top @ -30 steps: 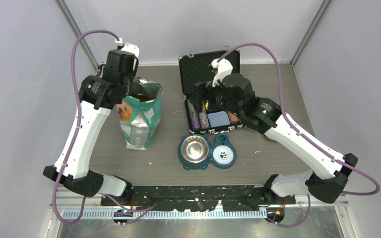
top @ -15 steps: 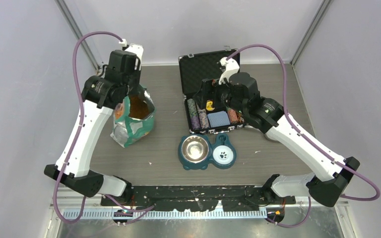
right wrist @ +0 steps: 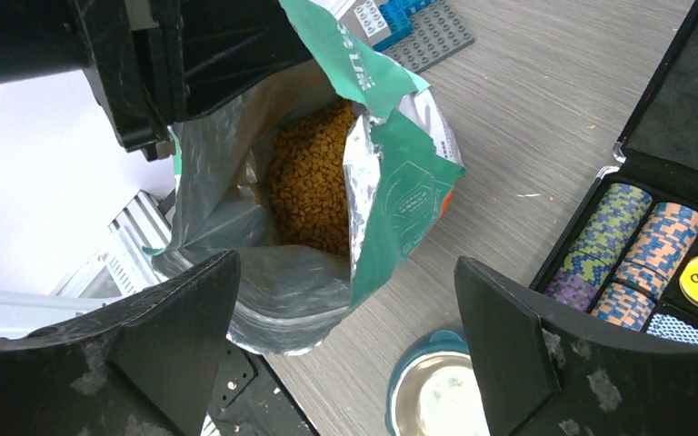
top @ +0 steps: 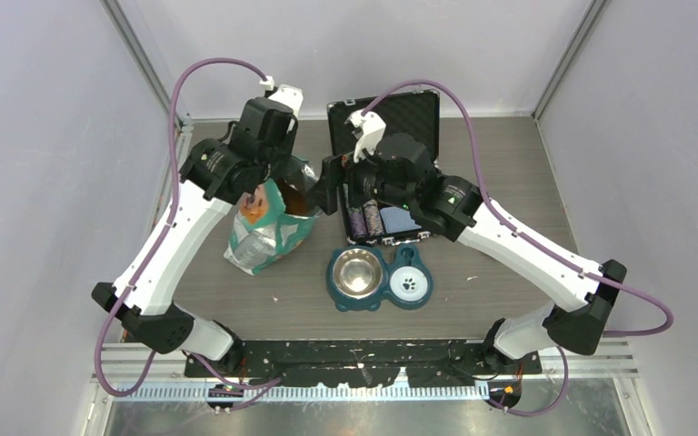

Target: Serve the pet food

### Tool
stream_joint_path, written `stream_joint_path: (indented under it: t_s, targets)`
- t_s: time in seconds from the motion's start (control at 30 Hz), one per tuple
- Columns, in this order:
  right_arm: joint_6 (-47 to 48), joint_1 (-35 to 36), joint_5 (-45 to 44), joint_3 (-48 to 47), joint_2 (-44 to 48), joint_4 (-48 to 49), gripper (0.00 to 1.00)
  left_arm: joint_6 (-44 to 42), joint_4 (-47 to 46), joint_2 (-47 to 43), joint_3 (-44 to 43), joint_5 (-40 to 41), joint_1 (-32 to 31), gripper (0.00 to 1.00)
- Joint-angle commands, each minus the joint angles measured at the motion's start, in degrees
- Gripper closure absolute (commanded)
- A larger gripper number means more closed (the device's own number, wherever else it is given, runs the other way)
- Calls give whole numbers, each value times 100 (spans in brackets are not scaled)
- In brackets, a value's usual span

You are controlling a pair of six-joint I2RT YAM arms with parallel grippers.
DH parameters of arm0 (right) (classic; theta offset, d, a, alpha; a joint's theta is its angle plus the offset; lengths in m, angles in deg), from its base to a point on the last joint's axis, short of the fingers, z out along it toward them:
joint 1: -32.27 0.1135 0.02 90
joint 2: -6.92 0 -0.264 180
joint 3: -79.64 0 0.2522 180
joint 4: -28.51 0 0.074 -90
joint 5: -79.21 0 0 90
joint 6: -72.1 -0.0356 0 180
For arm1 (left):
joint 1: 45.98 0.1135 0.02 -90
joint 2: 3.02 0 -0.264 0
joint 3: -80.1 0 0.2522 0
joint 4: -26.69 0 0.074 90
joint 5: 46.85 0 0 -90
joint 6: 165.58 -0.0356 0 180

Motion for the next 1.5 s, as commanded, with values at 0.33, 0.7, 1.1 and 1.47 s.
stream_joint_path:
  t_s: [0.33,0.7,1.1,1.47]
  targets:
    - [310,39,-818,-861,-833,-405,7,280,-998,-125,-558,-189,-179,100]
    - [84,-410,-2172,-150,-287,-159,95,78,-1200,-537,95,-181,-176,100]
    - [-5,-1006,-1178,-130,-250,-312,77,174,-1528,-792,574,-367,-181,100]
    - [-246,-1016,-641,902,1131,682,8,42,-1546,-1020,400,511,-24,100]
